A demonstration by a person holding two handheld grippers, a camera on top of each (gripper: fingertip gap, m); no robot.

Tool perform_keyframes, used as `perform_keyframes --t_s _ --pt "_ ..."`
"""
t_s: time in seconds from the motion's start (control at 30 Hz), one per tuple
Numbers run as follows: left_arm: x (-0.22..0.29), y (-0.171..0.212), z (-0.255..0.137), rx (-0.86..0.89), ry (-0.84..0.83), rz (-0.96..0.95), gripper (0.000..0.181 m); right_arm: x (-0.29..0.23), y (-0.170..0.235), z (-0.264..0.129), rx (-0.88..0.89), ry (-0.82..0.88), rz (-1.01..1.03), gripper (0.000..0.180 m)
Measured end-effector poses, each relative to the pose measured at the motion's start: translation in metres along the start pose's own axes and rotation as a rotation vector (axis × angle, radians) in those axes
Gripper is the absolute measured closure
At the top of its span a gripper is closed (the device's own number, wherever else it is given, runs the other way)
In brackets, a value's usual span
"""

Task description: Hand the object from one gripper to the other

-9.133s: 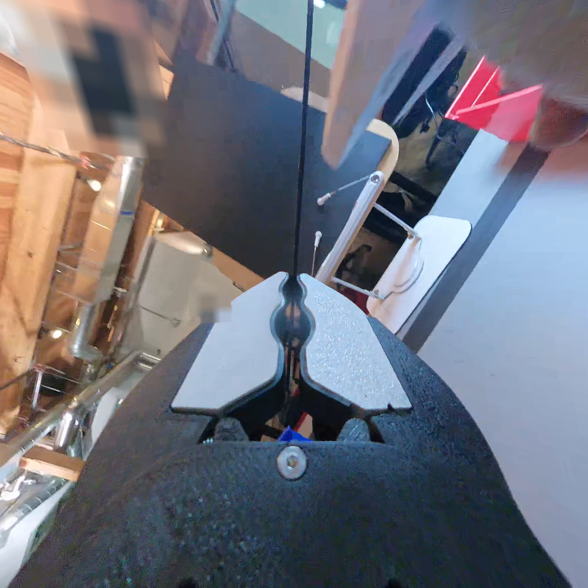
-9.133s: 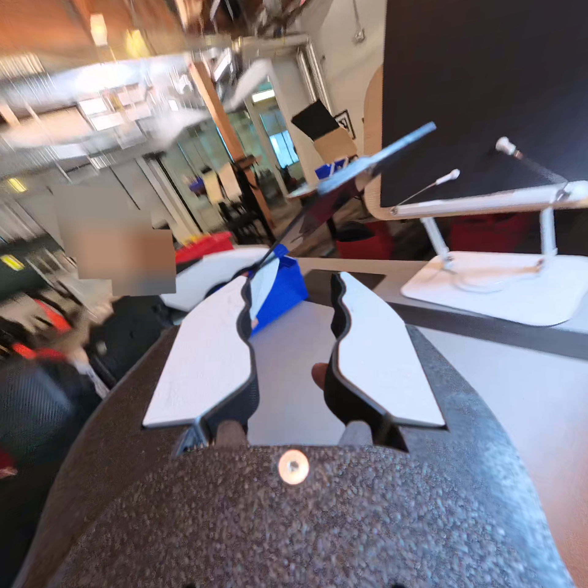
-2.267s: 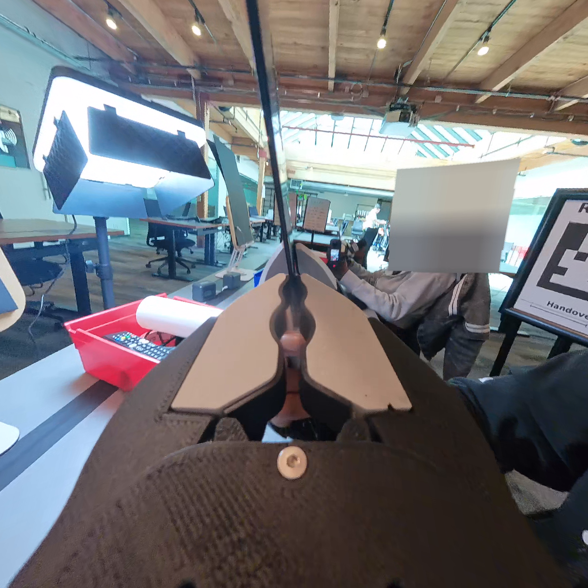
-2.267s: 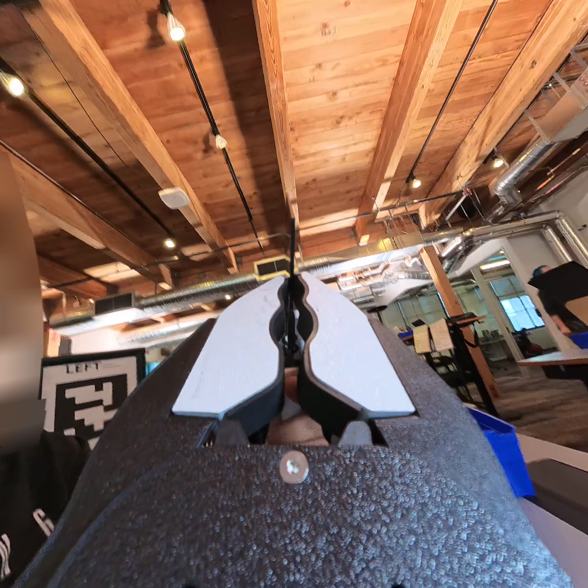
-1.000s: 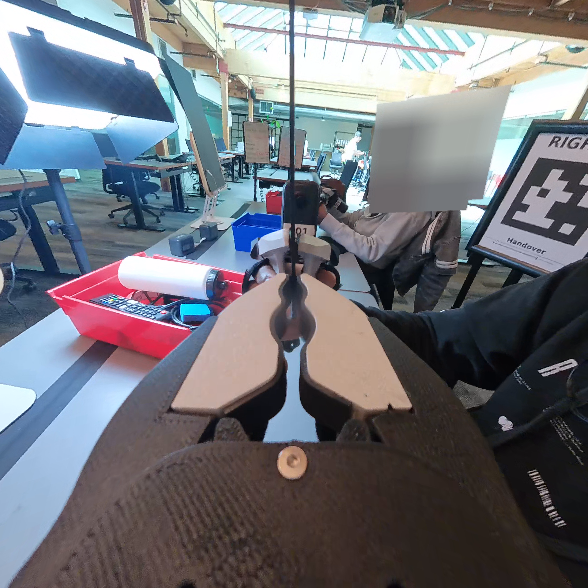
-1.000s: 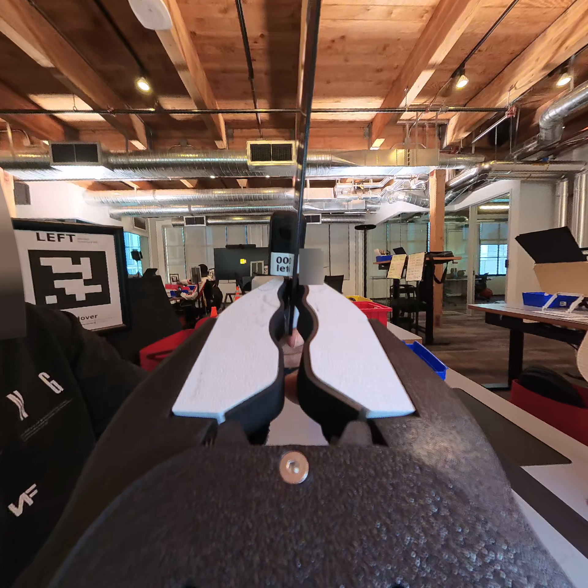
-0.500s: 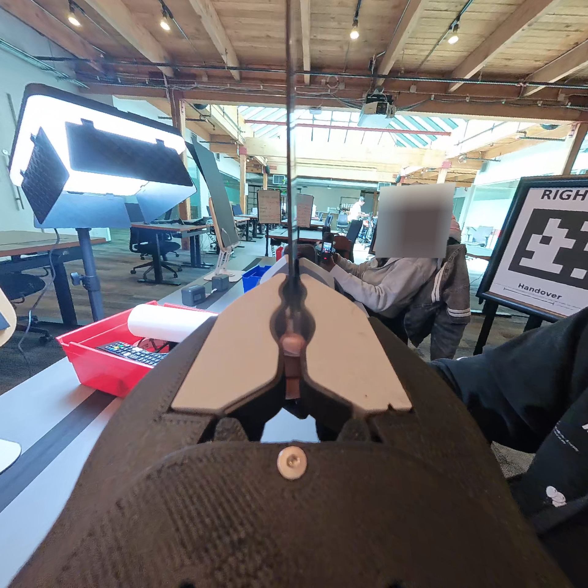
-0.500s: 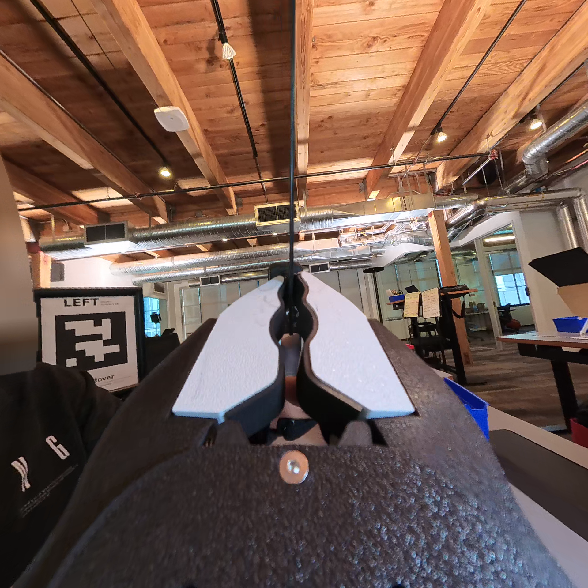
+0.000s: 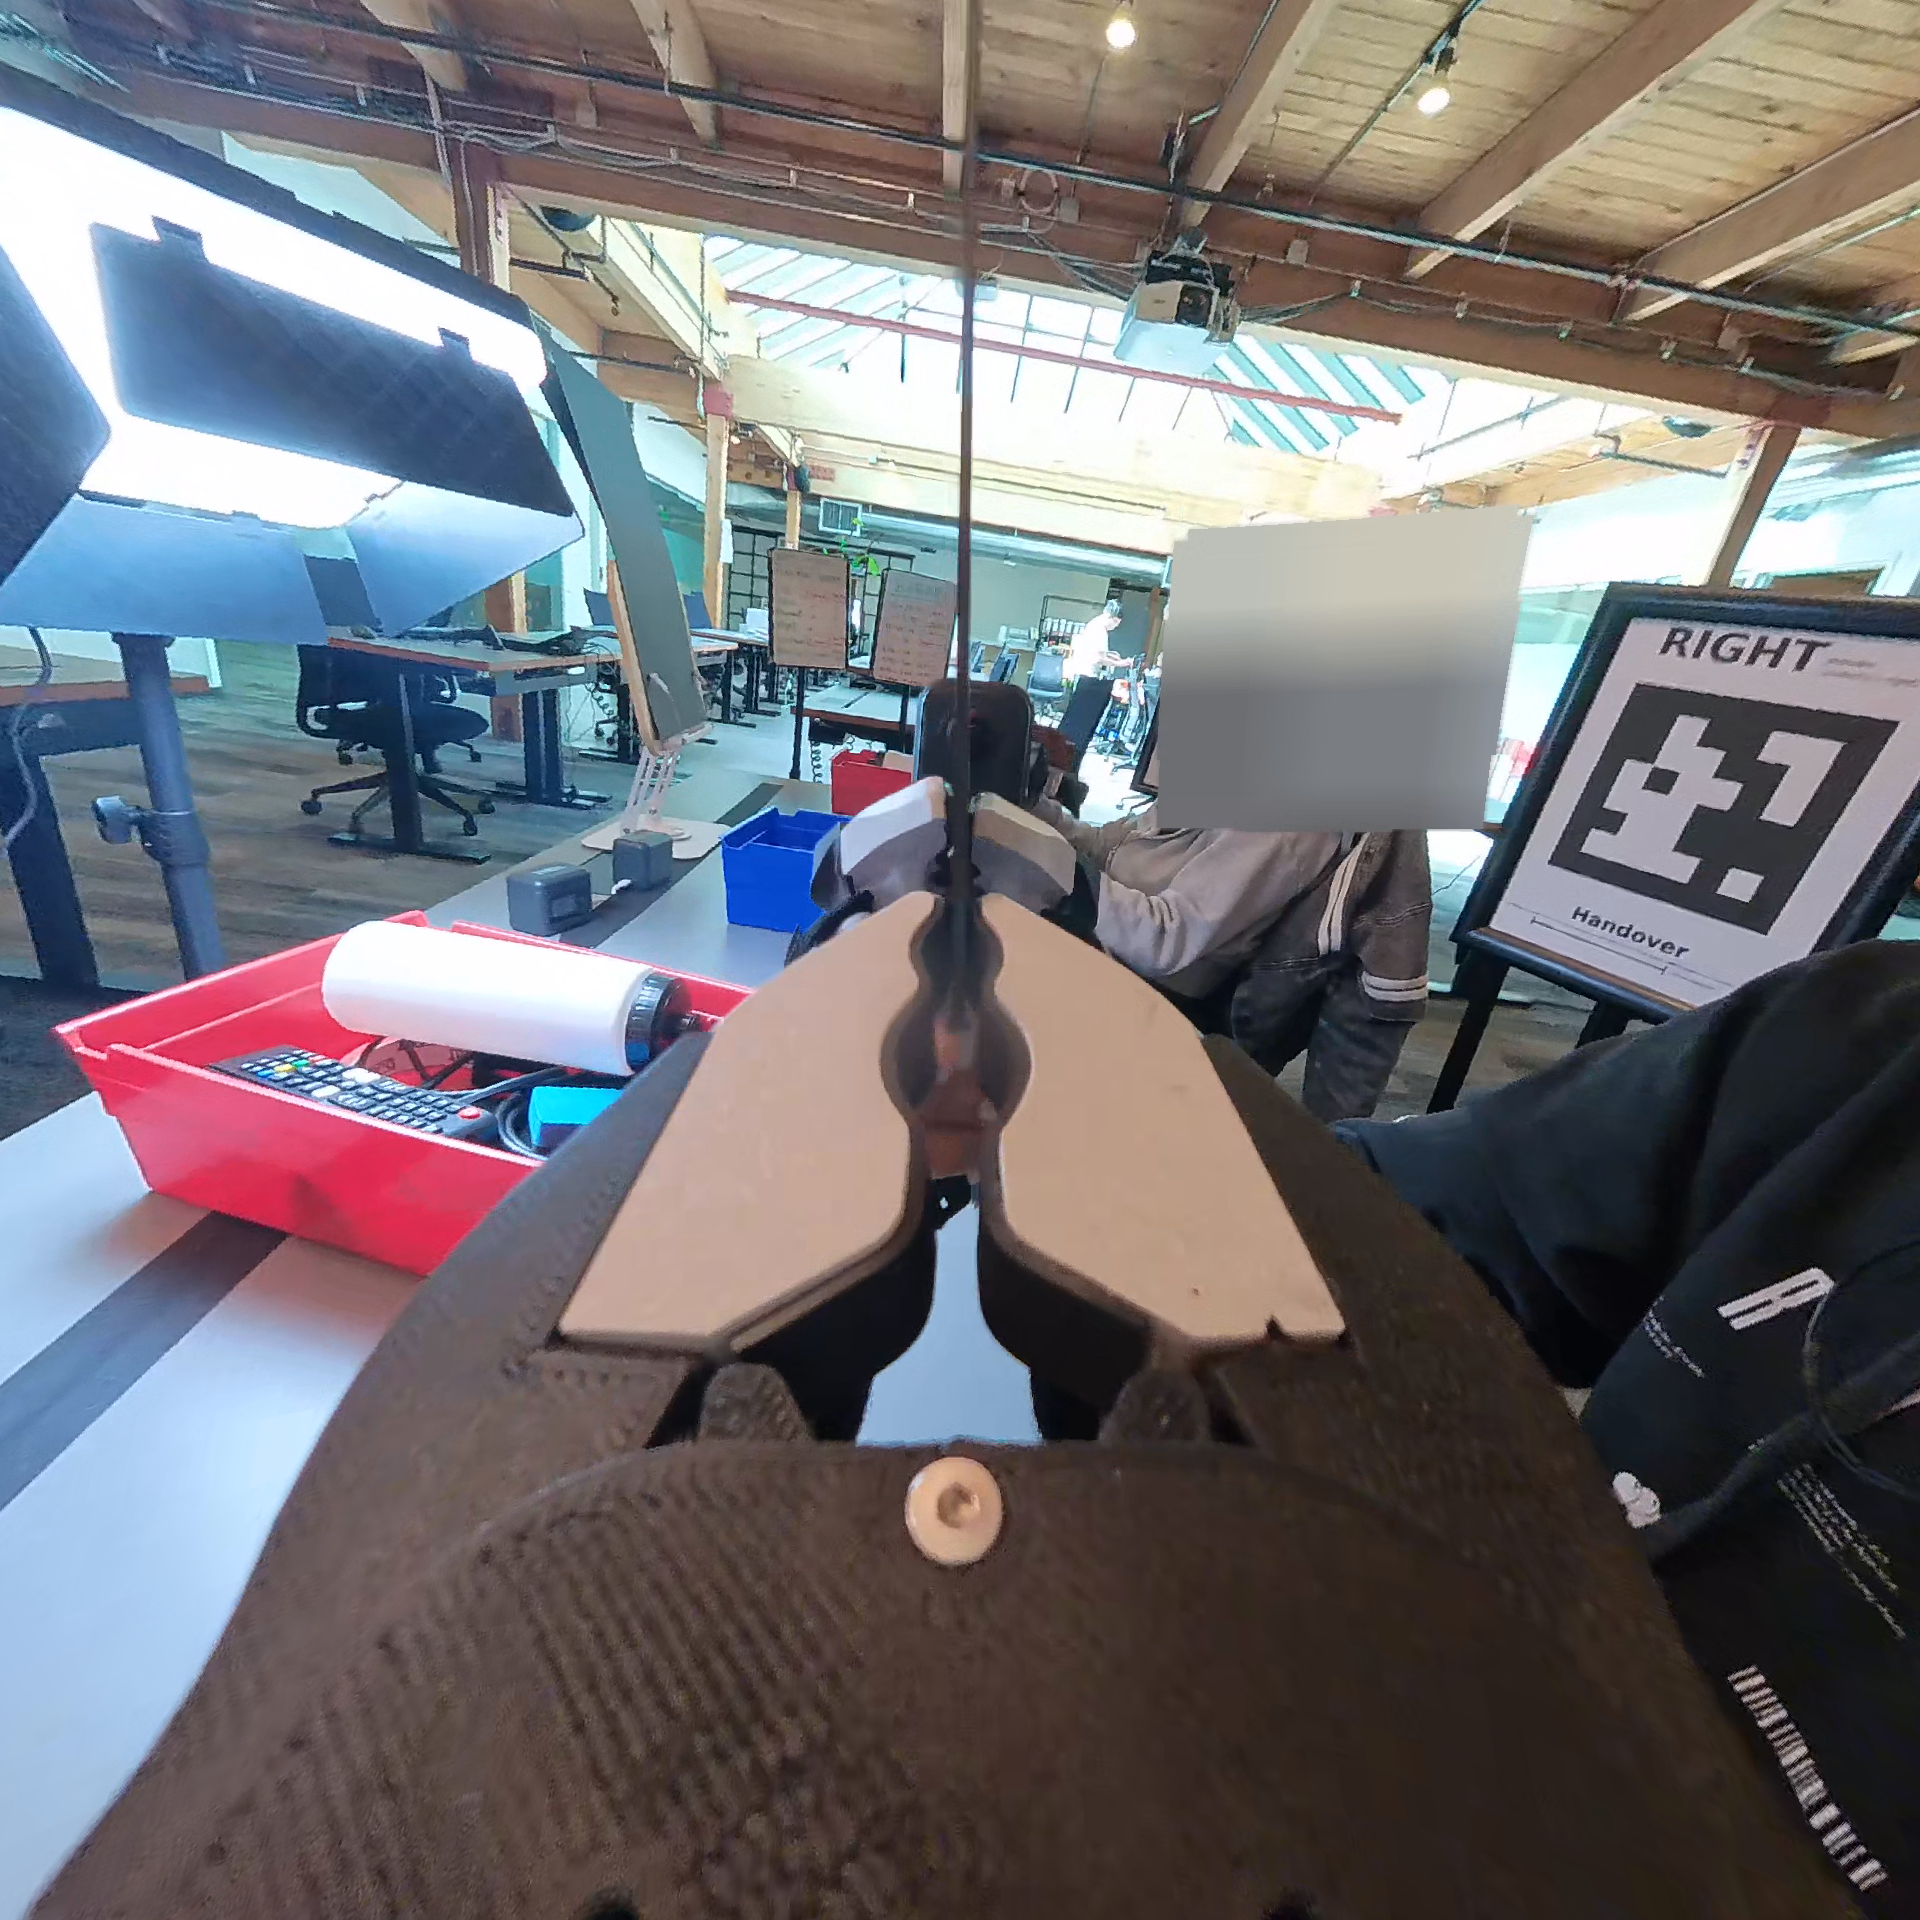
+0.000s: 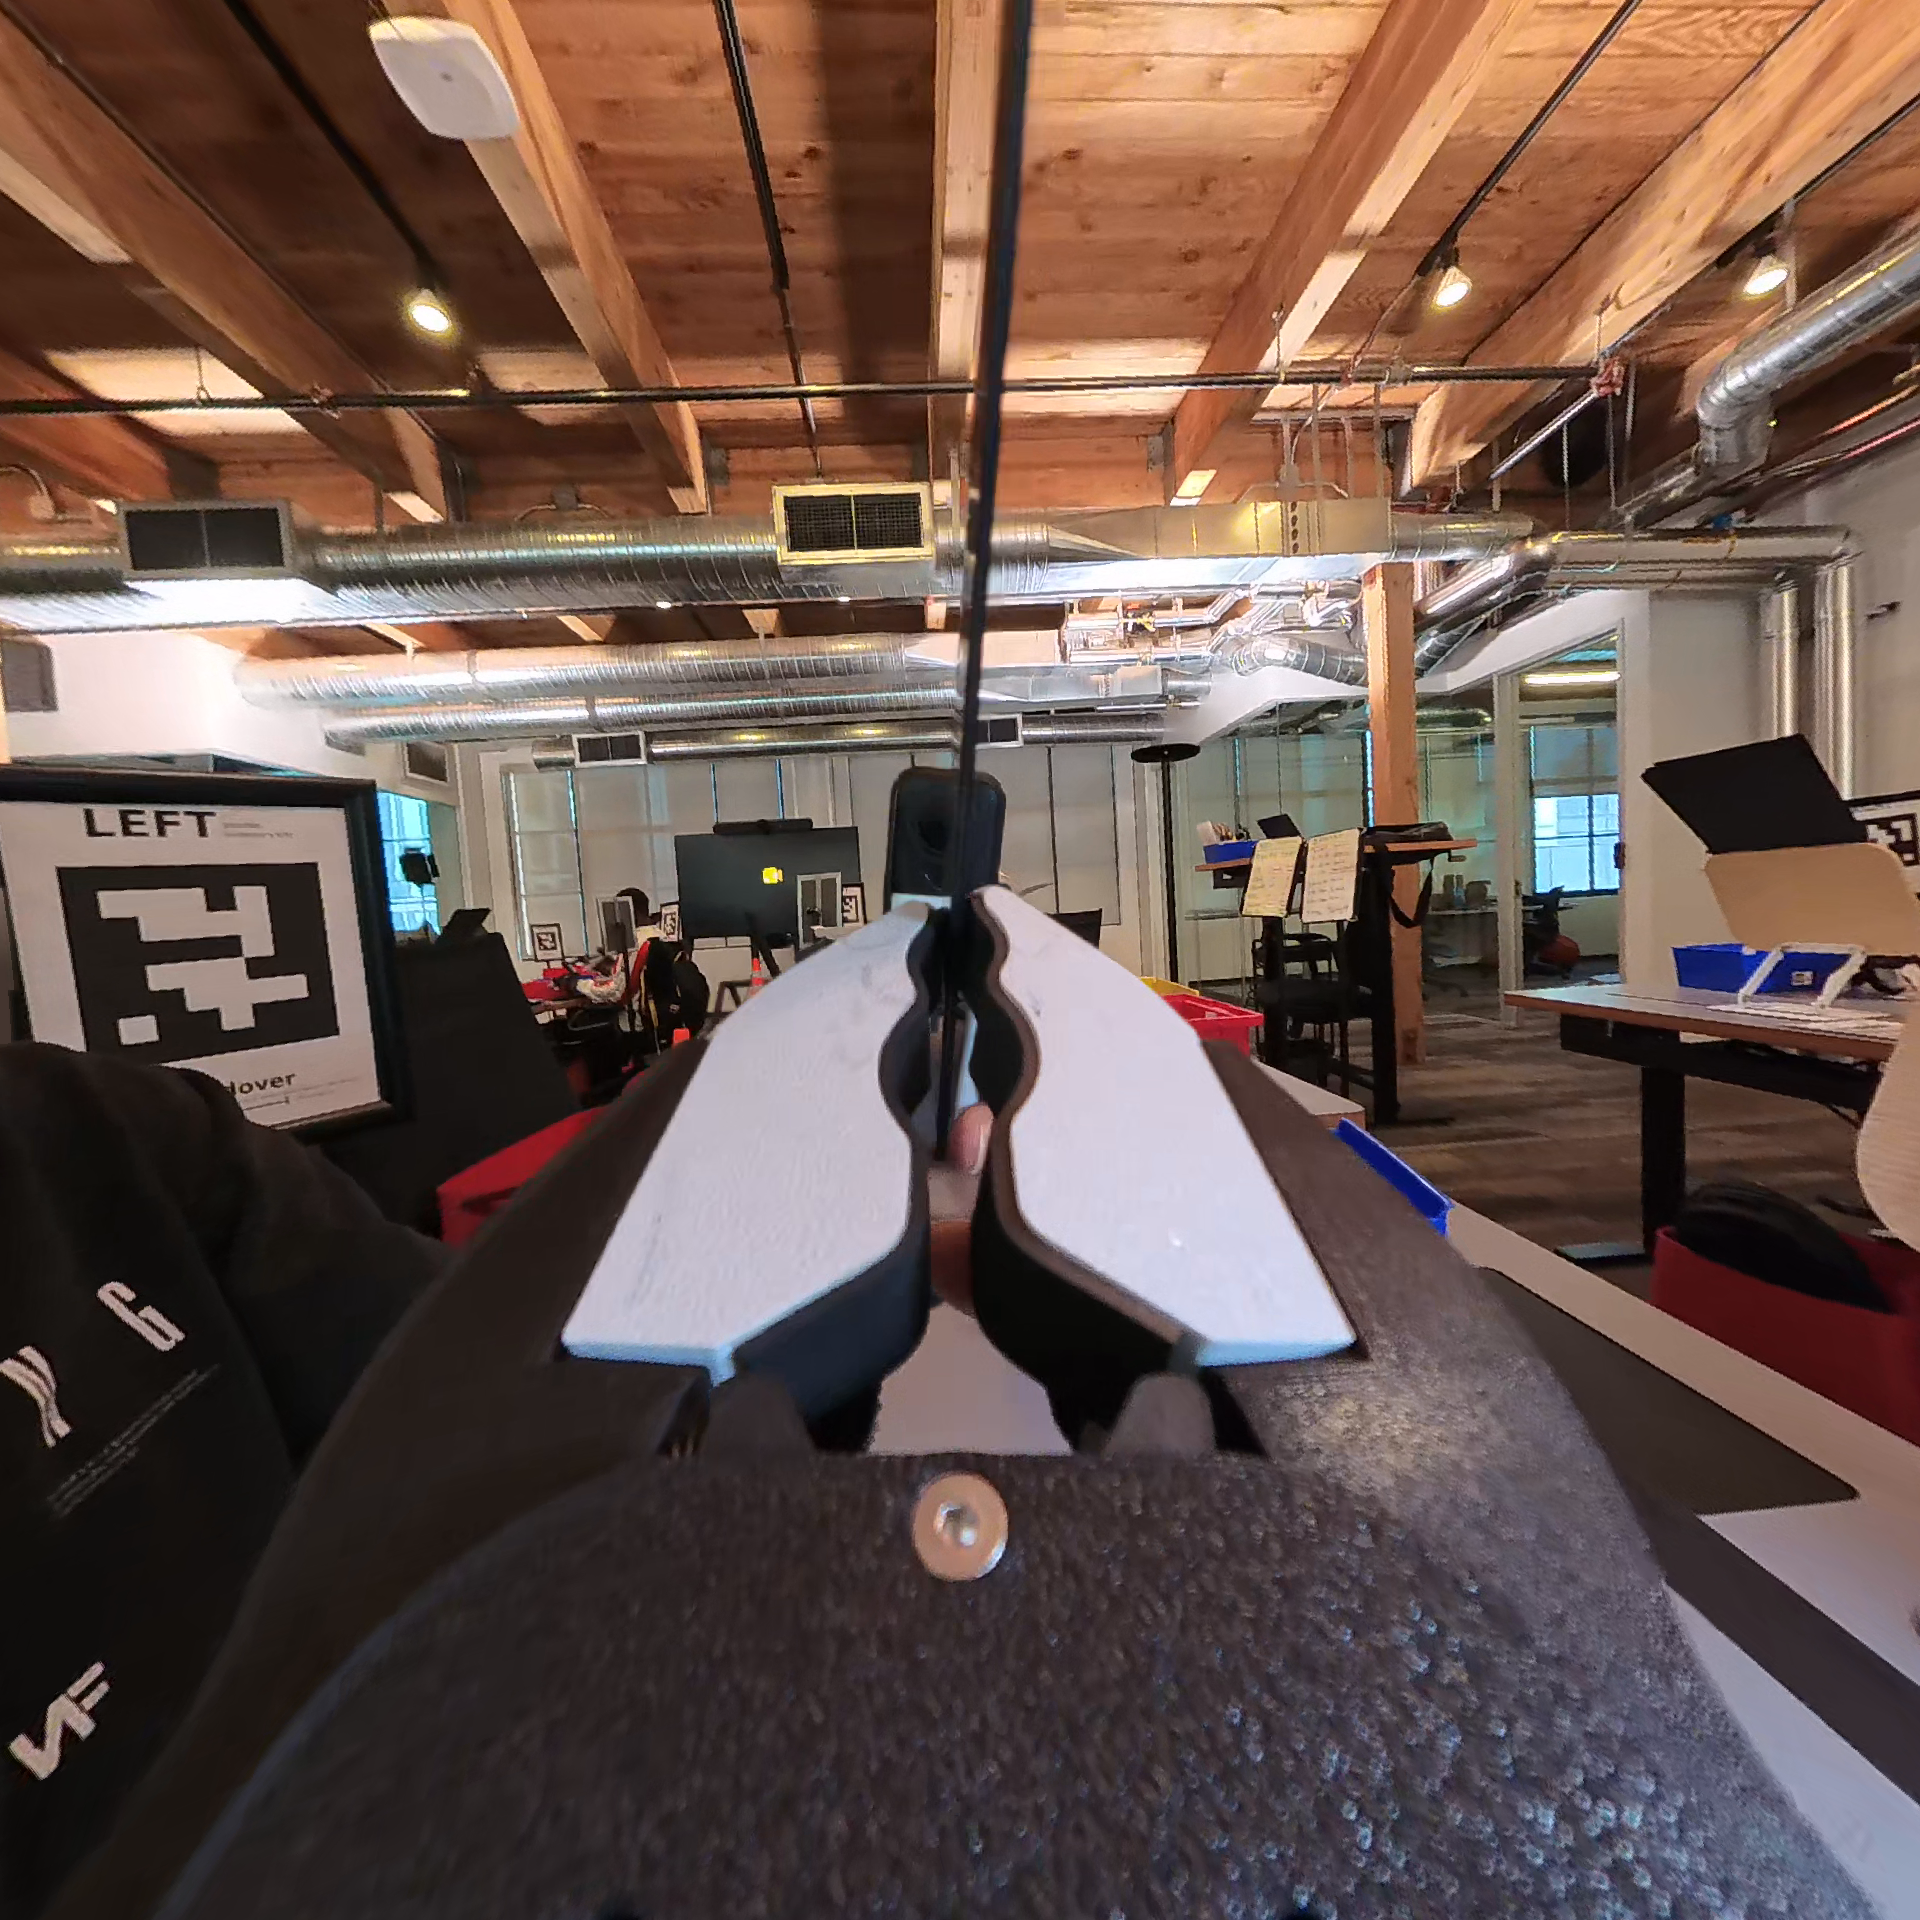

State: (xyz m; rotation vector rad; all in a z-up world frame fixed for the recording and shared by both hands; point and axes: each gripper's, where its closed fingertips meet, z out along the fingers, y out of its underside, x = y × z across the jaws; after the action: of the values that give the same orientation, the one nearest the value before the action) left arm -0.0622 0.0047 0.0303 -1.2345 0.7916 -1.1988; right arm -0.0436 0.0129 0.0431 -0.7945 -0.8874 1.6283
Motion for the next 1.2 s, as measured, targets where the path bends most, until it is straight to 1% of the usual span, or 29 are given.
perform_keyframes --t_s 0.13,0.2,0.27,0.37,0.47,0.6,0.67,0.73,0.8,0.9,1.03,1.07,1.13,1.17,1.2 --pt "-0.001 -0.006 0.002 0.099 -0.024 0.022 0.178 0.0 -0.005 0.0 0.069 0.001 0.031 0.177" --pt "-0.001 -0.003 0.006 0.102 -0.017 0.012 0.169 -0.001 -0.01 0.0 0.112 -0.002 0.049 0.177" --pt "0.0 0.001 0.01 0.099 -0.019 0.017 0.17 -0.001 -0.014 -0.001 0.145 -0.002 0.065 0.178" --pt "0.001 -0.002 0.011 0.128 -0.023 0.021 0.177 -0.001 -0.009 0.002 0.133 0.011 0.059 0.178" --pt "0.0 -0.003 0.011 0.133 -0.026 0.025 0.178 0.002 -0.008 0.003 0.145 0.014 0.092 0.178" --pt "-0.003 -0.003 0.006 0.127 -0.009 -0.003 0.178 0.005 -0.004 0.004 0.095 0.027 0.091 0.177" --pt "-0.004 -0.007 0.002 0.144 0.0 -0.02 0.179 0.006 -0.005 0.002 0.073 0.028 0.089 0.168" --pt "-0.005 -0.01 -0.001 0.15 0.002 -0.025 0.179 0.008 -0.005 -0.001 0.064 0.019 0.1 0.165" --pt "-0.005 -0.011 -0.002 0.144 0.007 -0.028 0.179 0.009 -0.004 -0.001 0.061 0.017 0.107 0.166" --pt "-0.006 -0.01 -0.002 0.148 0.011 -0.053 0.178 0.006 0.003 0.004 0.042 0.014 0.088 0.177" --pt "-0.006 -0.015 -0.001 0.218 -0.001 -0.057 0.179 0.007 -0.001 0.004 0.103 0.034 0.087 0.178" --pt "-0.005 -0.015 0.001 0.239 -0.007 -0.05 0.176 0.007 -0.005 0.003 0.141 0.041 0.097 0.178" --pt "-0.005 -0.006 0.009 0.231 -0.016 -0.038 0.162 0.005 -0.008 0.004 0.186 0.032 0.119 0.178" --pt "-0.005 -0.002 0.014 0.222 -0.025 -0.023 0.161 0.005 -0.006 0.005 0.183 0.037 0.117 0.178" --pt "-0.004 0.0 0.016 0.219 -0.034 -0.007 0.165 0.004 -0.003 0.007 0.178 0.044 0.109 0.178"
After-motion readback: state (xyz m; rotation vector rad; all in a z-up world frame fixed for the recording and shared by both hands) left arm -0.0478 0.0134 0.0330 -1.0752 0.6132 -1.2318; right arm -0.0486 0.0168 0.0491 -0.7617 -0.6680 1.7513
